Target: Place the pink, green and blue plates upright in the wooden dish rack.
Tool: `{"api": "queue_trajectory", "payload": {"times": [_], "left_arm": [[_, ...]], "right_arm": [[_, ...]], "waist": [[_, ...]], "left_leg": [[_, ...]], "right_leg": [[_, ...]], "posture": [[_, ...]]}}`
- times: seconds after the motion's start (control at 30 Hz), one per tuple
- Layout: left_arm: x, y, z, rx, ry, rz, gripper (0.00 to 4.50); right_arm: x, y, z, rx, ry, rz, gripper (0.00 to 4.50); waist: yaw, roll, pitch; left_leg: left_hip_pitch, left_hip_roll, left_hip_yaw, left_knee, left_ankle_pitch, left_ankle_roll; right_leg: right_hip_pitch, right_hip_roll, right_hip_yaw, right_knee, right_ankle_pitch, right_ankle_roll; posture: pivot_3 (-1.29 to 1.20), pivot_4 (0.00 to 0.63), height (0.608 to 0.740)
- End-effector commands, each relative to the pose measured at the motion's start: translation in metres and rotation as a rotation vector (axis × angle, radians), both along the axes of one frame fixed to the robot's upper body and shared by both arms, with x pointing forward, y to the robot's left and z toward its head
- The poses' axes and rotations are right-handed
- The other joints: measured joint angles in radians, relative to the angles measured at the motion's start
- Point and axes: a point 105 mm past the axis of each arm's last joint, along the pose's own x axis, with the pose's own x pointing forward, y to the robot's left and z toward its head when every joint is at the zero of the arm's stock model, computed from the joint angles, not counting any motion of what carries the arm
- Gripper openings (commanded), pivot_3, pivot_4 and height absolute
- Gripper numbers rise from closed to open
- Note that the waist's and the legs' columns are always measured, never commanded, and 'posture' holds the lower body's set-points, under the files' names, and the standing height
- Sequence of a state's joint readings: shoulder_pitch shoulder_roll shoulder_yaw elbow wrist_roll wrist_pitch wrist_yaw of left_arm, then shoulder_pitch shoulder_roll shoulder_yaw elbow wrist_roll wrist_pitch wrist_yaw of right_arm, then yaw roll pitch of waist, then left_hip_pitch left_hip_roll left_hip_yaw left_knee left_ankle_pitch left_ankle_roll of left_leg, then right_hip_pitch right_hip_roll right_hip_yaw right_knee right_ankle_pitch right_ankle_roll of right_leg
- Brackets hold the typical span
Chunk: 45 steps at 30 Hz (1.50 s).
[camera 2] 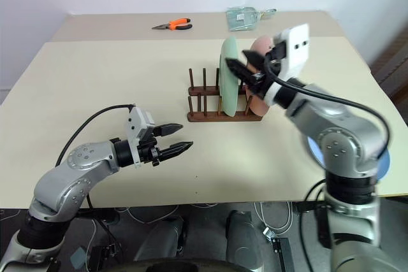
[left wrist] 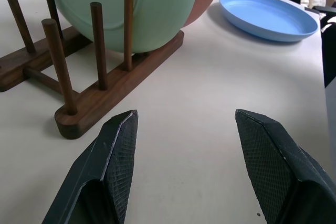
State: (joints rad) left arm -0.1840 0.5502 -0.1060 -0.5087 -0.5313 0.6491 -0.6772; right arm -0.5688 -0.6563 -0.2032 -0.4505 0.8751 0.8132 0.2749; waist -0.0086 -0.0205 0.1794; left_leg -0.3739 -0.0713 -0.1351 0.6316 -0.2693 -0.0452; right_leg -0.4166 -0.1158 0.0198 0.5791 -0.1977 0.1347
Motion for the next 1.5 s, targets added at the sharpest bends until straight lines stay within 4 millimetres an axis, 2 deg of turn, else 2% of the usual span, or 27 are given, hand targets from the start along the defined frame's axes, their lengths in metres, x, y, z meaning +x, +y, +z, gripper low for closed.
{"api": "queue_trajectory", "payload": {"times": [0.03,0.1,0.13,0.17,0.23,0.33,0.43,0.5,0.57,0.67,0.8,0.9,0.97,1.1,1.13,1.17,1.23,1.3,1.4,1.5], "left_arm": [[0.000,-0.006,0.007,-0.003,-0.041,-0.042,3.03],[0.000,-0.009,0.005,0.002,-0.038,-0.064,3.03],[0.001,-0.010,0.005,0.003,-0.037,-0.074,3.03],[0.001,-0.011,0.005,0.003,-0.036,-0.083,3.03],[0.002,-0.014,0.004,0.003,-0.036,-0.102,3.03],[0.003,-0.017,0.004,0.004,-0.037,-0.125,3.03],[0.004,-0.019,0.004,0.006,-0.039,-0.143,3.03],[0.005,-0.021,0.004,0.005,-0.040,-0.152,3.03],[0.004,-0.022,0.004,0.004,-0.039,-0.161,3.03],[0.004,-0.022,0.004,0.008,-0.041,-0.164,3.03],[0.004,-0.021,0.004,0.011,-0.045,-0.157,3.03],[0.003,-0.019,0.003,0.014,-0.046,-0.149,3.03],[0.003,-0.018,0.003,0.014,-0.046,-0.144,3.03],[0.003,-0.017,0.003,0.014,-0.047,-0.134,3.03],[0.003,-0.017,0.003,0.014,-0.047,-0.133,3.03],[0.004,-0.016,0.003,0.013,-0.048,-0.130,3.03],[0.006,-0.014,0.003,0.016,-0.053,-0.118,3.03],[0.009,-0.011,0.004,0.015,-0.056,-0.102,3.03],[0.014,-0.004,0.006,0.007,-0.064,-0.064,3.03],[0.025,0.012,0.009,-0.003,-0.072,0.013,3.03]], "right_arm": [[-0.018,-0.034,0.042,0.031,-0.157,-0.041,2.56],[-0.017,-0.076,0.032,-0.004,-0.109,-0.170,2.56],[-0.018,-0.095,0.023,-0.032,-0.072,-0.234,3.14],[-0.020,-0.110,0.012,-0.057,-0.032,-0.284,3.46],[-0.027,-0.129,-0.032,-0.198,0.101,-0.360,4.45],[-0.044,-0.129,-0.088,-0.361,0.261,-0.362,4.48],[-0.055,-0.118,-0.123,-0.416,0.350,-0.344,4.48],[-0.057,-0.122,-0.146,-0.461,0.413,-0.391,4.48],[-0.058,-0.136,-0.169,-0.557,0.471,-0.466,4.48],[-0.057,-0.151,-0.188,-0.626,0.511,-0.544,3.63],[-0.055,-0.168,-0.195,-0.702,0.515,-0.613,1.69],[-0.048,-0.172,-0.187,-0.672,0.486,-0.653,0.10],[-0.040,-0.171,-0.172,-0.630,0.440,-0.673,0.04],[-0.020,-0.164,-0.114,-0.518,0.228,-0.699,0.04],[-0.018,-0.163,-0.106,-0.501,0.200,-0.699,0.04],[-0.010,-0.158,-0.076,-0.418,0.098,-0.705,0.04],[-0.002,-0.135,0.001,-0.154,-0.132,-0.628,0.04],[-0.008,-0.103,0.051,0.108,-0.232,-0.432,0.04],[-0.024,-0.050,0.086,0.323,-0.258,-0.088,0.04],[-0.041,0.004,0.107,0.456,-0.230,0.216,0.04]], "waist": [[0.001,0.000,0.000],[0.007,-0.001,0.000],[0.015,-0.002,-0.001],[0.020,-0.003,-0.001],[0.026,-0.003,-0.001],[0.021,0.000,-0.001],[0.009,0.003,-0.002],[0.003,0.003,-0.002],[0.002,0.003,-0.002],[0.004,0.002,-0.002],[0.016,0.001,-0.003],[0.022,0.001,-0.003],[0.022,0.000,-0.003],[0.018,0.005,-0.001],[0.018,0.005,-0.001],[0.019,0.005,-0.001],[0.006,0.009,0.002],[-0.003,0.014,0.004],[0.003,0.007,0.001],[-0.003,0.004,-0.001]], "left_leg": [[0.000,0.000,0.000,0.000,0.000,0.000],[0.000,0.000,0.000,0.000,0.000,0.000],[0.000,0.000,0.000,0.000,0.000,0.001],[0.001,0.000,0.000,0.001,-0.001,0.002],[0.001,0.000,0.000,0.001,-0.002,0.003],[0.001,0.000,0.001,0.001,-0.002,0.003],[0.001,0.000,0.006,0.001,-0.002,0.003],[0.001,0.001,0.007,0.001,-0.002,0.003],[0.002,0.001,0.006,0.001,-0.002,0.003],[0.002,0.001,0.006,0.003,-0.002,0.003],[0.002,0.000,0.005,0.003,-0.002,0.004],[0.002,0.000,0.005,0.005,-0.002,0.004],[0.001,0.000,0.005,0.007,-0.003,0.004],[0.001,0.000,0.005,0.007,-0.003,0.004],[0.001,0.000,0.005,0.007,-0.003,0.004],[0.001,0.000,0.005,0.007,-0.003,0.004],[0.001,0.001,0.004,0.007,-0.003,0.004],[0.001,0.001,0.005,0.008,-0.003,0.005],[0.002,0.002,-0.001,0.004,-0.003,0.005],[0.002,0.002,-0.005,0.000,-0.003,0.004]], "right_leg": [[0.001,0.000,0.000,0.000,0.000,0.000],[0.002,0.000,0.000,-0.001,0.000,0.000],[0.002,0.000,-0.001,-0.002,0.000,-0.001],[0.003,0.000,-0.001,-0.002,0.000,-0.001],[0.004,-0.001,-0.001,-0.002,0.000,-0.001],[0.004,-0.001,0.000,-0.002,0.000,-0.001],[0.004,-0.002,0.003,-0.001,-0.002,0.002],[0.005,-0.002,0.003,-0.001,-0.002,0.001],[0.006,-0.002,0.002,-0.002,-0.002,0.001],[0.004,-0.002,0.001,-0.002,-0.002,0.000],[0.004,-0.003,0.002,-0.002,-0.002,0.000],[0.005,-0.003,0.001,-0.002,-0.002,0.001],[0.006,-0.003,0.001,-0.002,-0.002,0.001],[0.005,-0.002,0.001,-0.001,-0.002,0.001],[0.005,-0.002,0.001,-0.001,-0.002,0.001],[0.005,-0.002,0.001,-0.001,-0.002,0.001],[0.005,-0.002,0.001,-0.001,-0.002,0.001],[0.004,-0.002,0.002,-0.001,0.000,0.000],[0.005,0.000,-0.003,0.000,0.001,-0.001],[0.005,0.000,-0.006,0.000,0.001,-0.001]], "posture": [[0.00,0.150,0.740],[0.00,0.150,0.740],[0.00,0.150,0.740],[0.00,0.150,0.740],[0.00,0.150,0.740],[0.00,0.150,0.740],[0.00,0.150,0.740],[0.00,0.150,0.740],[0.00,0.150,0.740],[0.00,0.150,0.740],[0.00,0.150,0.740],[0.00,0.150,0.740],[0.00,0.150,0.740],[0.00,0.150,0.740],[0.00,0.150,0.740],[0.00,0.150,0.740],[0.00,0.150,0.740],[0.00,0.150,0.740],[0.00,0.150,0.740],[0.00,0.150,0.740]]}}
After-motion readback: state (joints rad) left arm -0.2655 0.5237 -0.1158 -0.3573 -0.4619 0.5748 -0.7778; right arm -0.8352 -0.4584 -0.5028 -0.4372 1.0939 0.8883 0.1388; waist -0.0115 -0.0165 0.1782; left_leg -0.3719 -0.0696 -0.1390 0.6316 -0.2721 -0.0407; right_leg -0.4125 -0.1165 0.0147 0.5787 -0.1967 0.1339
